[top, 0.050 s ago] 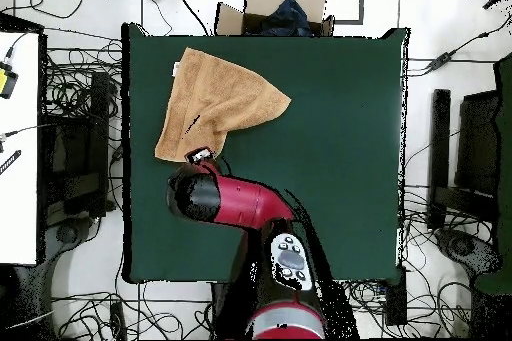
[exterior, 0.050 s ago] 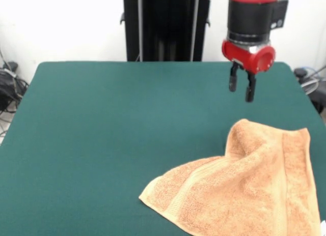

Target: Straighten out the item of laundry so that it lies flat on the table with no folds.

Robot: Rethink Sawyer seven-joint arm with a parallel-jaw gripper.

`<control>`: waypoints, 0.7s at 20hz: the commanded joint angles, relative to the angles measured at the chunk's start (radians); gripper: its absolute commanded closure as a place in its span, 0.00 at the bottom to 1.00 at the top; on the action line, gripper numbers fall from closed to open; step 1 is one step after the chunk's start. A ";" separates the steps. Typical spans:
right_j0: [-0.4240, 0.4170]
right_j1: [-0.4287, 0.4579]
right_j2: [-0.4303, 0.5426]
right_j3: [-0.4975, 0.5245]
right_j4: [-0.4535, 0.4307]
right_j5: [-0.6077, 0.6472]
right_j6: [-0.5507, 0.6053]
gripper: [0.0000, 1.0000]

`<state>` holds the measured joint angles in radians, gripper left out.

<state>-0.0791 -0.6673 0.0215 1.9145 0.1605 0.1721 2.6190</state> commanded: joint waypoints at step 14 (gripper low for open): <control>0.059 0.269 -0.193 -0.085 -0.080 -0.186 0.029 0.00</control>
<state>-0.0008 -0.4791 -0.1231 1.8864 0.1340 0.0647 2.6190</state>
